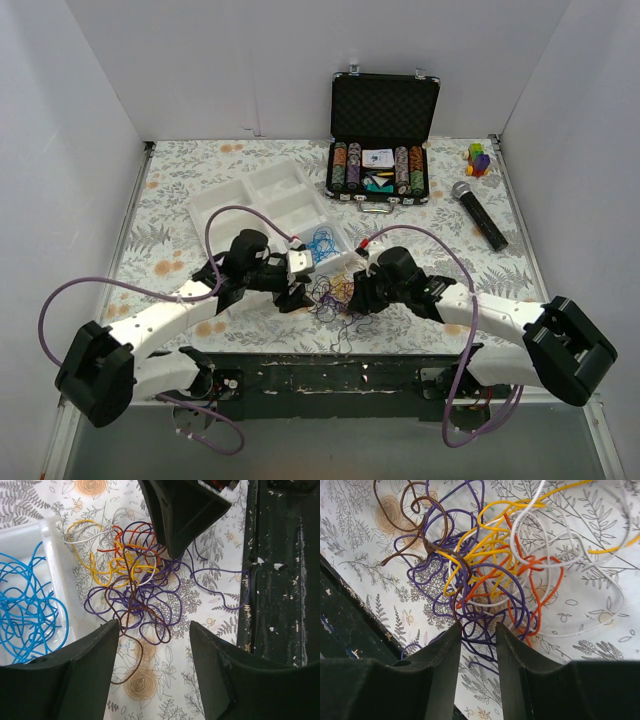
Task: Untangle the cables
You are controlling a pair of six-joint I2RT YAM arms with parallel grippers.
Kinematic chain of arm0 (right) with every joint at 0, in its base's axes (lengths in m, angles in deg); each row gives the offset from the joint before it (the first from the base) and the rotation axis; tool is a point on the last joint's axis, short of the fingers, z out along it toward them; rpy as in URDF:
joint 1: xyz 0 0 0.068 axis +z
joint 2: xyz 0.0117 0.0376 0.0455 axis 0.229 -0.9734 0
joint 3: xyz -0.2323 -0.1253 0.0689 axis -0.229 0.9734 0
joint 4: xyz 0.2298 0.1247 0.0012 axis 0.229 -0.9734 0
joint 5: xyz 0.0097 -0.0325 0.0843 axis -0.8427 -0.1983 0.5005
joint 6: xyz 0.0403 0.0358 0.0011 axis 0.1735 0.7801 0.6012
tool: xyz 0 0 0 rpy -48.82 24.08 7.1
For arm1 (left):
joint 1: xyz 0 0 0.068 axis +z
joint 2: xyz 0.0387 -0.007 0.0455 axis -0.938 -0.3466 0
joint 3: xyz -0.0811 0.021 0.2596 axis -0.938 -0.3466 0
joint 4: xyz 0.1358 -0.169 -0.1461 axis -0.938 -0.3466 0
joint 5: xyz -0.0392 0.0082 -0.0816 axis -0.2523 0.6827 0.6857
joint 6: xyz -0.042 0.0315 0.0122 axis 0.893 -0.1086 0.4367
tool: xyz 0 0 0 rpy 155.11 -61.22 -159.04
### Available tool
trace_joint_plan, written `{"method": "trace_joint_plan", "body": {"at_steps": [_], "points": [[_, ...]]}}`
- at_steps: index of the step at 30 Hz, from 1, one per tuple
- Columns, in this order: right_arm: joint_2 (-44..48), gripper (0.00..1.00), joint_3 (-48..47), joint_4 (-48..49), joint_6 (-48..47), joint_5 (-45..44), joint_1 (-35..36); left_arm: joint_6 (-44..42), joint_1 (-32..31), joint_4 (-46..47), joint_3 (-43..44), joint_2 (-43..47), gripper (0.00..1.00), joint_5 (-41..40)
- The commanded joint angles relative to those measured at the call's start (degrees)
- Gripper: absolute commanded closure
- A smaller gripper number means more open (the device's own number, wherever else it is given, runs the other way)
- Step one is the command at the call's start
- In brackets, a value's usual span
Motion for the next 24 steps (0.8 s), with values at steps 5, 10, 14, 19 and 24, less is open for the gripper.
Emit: {"method": "trace_joint_plan", "body": {"at_steps": [5,10,14,19,24], "points": [[4.95,0.62,2.38,0.77,0.99,-6.12,0.19,-0.89,-4.9,9.85,-2.9,-5.98,0.42,-3.7],[6.09,0.64,3.43,-1.17,1.07,-7.44,0.19,0.95,-6.3,11.71,-2.55,-8.45,0.42,-3.18],[7.06,0.65,4.14,-0.82,1.6,-7.45,0.19,1.3,-8.59,15.64,-4.21,-8.89,0.44,-10.0],[7.67,0.66,3.79,-0.81,1.69,-7.44,0.19,3.07,-8.95,16.28,-4.57,-9.51,0.5,-14.68],[8.46,0.68,3.7,-1.52,1.6,-8.59,0.19,1.84,-9.38,14.35,-5.97,-9.33,0.57,-14.52]]}}
